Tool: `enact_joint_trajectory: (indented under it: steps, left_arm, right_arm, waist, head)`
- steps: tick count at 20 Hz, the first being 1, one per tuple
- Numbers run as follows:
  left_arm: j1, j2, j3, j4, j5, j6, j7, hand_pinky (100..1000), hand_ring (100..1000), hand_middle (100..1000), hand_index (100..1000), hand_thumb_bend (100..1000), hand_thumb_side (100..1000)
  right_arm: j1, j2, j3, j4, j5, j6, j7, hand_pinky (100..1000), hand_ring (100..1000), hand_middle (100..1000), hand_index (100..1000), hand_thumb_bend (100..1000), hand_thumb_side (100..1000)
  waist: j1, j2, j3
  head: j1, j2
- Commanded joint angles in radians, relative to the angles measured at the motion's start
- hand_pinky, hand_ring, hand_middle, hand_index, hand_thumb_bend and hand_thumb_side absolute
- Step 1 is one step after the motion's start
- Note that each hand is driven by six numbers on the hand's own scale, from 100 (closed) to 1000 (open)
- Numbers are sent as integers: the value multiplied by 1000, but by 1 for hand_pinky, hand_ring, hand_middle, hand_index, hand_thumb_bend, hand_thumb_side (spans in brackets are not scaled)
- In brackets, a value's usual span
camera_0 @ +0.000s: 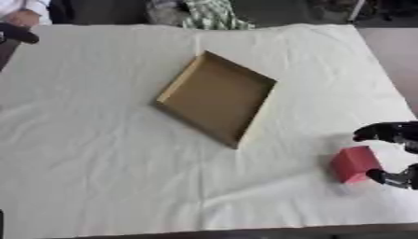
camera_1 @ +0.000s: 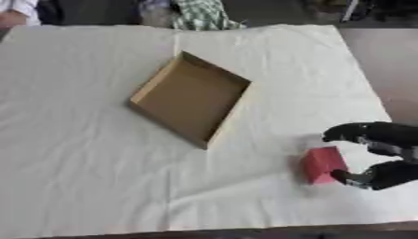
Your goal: Pick up objects on the table and place them in the box.
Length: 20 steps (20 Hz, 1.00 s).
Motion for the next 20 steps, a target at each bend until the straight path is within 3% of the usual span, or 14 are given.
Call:
enact_joint_trajectory:
  steps: [1,9,13,14,15,17,20]
  left_arm:
    - [-10,2,-1,-15,6,0,-6,583,880,772,738,100,639]
    - [-12,0,-3,-15,14,4,-11,583,882,772,738,100,640]
    - [-13,-1,-4,-15,18,7,-12,583,882,772,737,100,640]
    - [-13,-1,-4,-15,19,7,-13,582,882,772,736,100,640]
    - [-13,-1,-4,-15,20,8,-13,582,882,771,736,100,640]
    - [-13,-2,-5,-15,23,9,-15,582,881,771,734,100,640]
    - [-12,-2,-6,-15,24,14,-19,582,883,771,733,100,641]
  right_arm:
    - [-14,-30,-1,9,-6,-10,17,980,1000,956,977,292,864]
    - [-34,-30,22,60,1,-16,37,972,1000,947,975,316,869]
    - [-51,-28,27,64,7,-16,20,939,973,842,912,321,806]
    - [-54,-28,27,61,14,-9,5,884,893,718,839,310,738]
    - [-55,-29,28,56,21,2,-17,880,883,702,830,306,728]
    - [-59,-27,31,46,22,34,-73,817,676,493,661,245,648]
    - [-61,-27,35,38,-8,85,-162,789,543,382,529,173,575]
  waist:
    - [0,-10,2]
    - [1,-10,6]
    - [2,-9,7]
    - [3,-9,7]
    - [3,-9,7]
    - [3,-9,7]
    - [2,-9,7]
  head:
    - [-1,-6]
    - [-3,-7]
    - [-5,-7]
    - [-5,-8]
    - [-6,-8]
    - [-6,-8]
    - [-8,-8]
